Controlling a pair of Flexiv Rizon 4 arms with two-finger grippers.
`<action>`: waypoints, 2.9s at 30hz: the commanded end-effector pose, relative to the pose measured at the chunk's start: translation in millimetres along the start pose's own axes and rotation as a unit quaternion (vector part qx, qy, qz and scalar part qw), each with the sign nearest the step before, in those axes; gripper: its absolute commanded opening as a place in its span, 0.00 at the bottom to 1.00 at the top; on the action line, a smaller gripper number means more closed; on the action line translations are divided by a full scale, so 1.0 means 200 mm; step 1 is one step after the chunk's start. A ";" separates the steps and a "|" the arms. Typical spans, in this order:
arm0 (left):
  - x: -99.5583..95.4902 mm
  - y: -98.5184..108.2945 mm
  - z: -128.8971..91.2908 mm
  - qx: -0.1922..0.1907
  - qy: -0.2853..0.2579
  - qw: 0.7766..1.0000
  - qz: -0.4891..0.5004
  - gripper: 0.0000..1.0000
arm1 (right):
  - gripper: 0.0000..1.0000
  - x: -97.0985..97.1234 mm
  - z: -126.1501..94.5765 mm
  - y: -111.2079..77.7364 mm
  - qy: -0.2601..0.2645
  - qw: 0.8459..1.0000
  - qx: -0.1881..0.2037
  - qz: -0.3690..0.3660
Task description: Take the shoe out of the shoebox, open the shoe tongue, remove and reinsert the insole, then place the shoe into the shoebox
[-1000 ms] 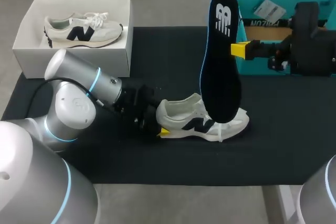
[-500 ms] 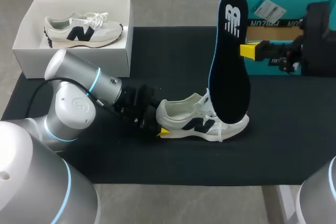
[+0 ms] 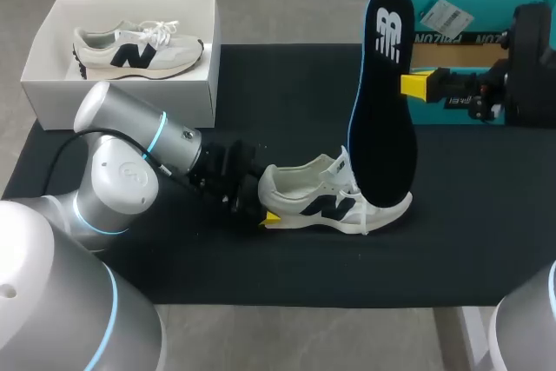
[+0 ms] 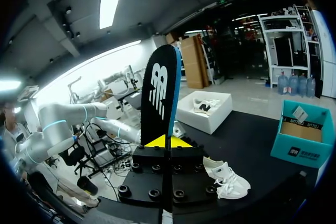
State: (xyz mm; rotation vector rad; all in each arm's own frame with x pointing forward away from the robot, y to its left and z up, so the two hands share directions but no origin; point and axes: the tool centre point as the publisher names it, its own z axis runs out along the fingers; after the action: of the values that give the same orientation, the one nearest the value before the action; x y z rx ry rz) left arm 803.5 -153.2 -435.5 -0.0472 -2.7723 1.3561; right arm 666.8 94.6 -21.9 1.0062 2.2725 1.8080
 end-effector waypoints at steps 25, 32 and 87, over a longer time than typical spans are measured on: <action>-0.03 -0.02 -0.16 -0.095 -0.050 0.994 0.026 1.00 | 0.00 0.12 -0.04 -0.04 -0.060 0.998 -0.007 0.000; -0.03 -0.10 -0.25 -0.158 -0.049 0.986 0.027 1.00 | 0.00 0.12 -0.04 -0.04 -0.060 0.998 -0.007 0.000; -0.10 -0.30 -0.47 -0.373 -0.057 0.923 0.073 1.00 | 0.00 0.12 -0.04 -0.04 -0.060 0.998 -0.007 0.000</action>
State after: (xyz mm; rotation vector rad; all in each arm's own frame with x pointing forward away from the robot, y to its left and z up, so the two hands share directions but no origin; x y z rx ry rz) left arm 823.9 -114.6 -332.7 -0.1971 -3.2715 0.2585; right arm 654.6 99.2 -16.6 0.9714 2.2973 1.8538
